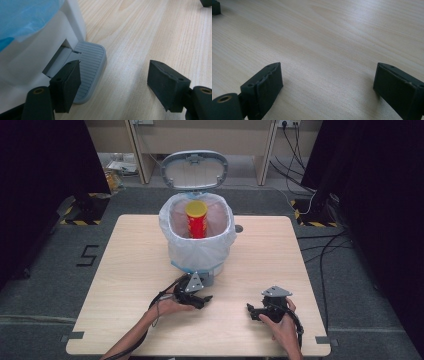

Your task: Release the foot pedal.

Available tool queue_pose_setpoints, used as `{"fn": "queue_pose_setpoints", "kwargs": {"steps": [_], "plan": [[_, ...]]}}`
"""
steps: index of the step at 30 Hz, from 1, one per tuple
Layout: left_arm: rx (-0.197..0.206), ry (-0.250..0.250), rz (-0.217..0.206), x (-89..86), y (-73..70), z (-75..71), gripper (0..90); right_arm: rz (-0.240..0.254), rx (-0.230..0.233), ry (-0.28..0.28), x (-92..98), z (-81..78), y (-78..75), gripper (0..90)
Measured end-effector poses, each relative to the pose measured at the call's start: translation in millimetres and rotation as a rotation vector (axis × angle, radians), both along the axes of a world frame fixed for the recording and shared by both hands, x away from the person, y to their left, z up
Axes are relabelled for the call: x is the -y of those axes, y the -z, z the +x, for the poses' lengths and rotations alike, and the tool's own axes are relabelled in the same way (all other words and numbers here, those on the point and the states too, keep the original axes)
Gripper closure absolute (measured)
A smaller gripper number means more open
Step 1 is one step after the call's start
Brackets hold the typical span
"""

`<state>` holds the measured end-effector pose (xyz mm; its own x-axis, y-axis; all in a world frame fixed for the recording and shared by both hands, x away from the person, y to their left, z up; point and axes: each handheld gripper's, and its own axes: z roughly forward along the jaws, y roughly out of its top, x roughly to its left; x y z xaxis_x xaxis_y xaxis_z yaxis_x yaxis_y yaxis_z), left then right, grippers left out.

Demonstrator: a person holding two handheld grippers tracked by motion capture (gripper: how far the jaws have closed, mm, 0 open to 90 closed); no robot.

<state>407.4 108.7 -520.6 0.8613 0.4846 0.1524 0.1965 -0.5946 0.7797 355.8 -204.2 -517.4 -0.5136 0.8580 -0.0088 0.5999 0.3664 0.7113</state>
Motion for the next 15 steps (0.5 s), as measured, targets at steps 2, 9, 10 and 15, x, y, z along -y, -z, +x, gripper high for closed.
{"fn": "queue_pose_setpoints", "kwargs": {"steps": [2,9,10,15], "plan": [[0.000,0.000,0.000,0.0,0.0,0.0,26.1,0.000,0.001,-0.001,0.0,0.1,0.0,8.8],[-0.001,0.005,0.007,-0.2,-0.6,-0.3,26.0,0.000,0.001,0.000,0.0,0.1,0.0,8.8],[0.002,0.006,0.005,0.0,-0.4,-0.6,26.0,-0.001,0.002,-0.001,0.1,0.2,0.1,8.8],[0.012,0.009,0.010,-0.1,-0.4,-1.4,26.0,-0.001,0.001,-0.001,0.1,0.2,0.1,8.8]]}}
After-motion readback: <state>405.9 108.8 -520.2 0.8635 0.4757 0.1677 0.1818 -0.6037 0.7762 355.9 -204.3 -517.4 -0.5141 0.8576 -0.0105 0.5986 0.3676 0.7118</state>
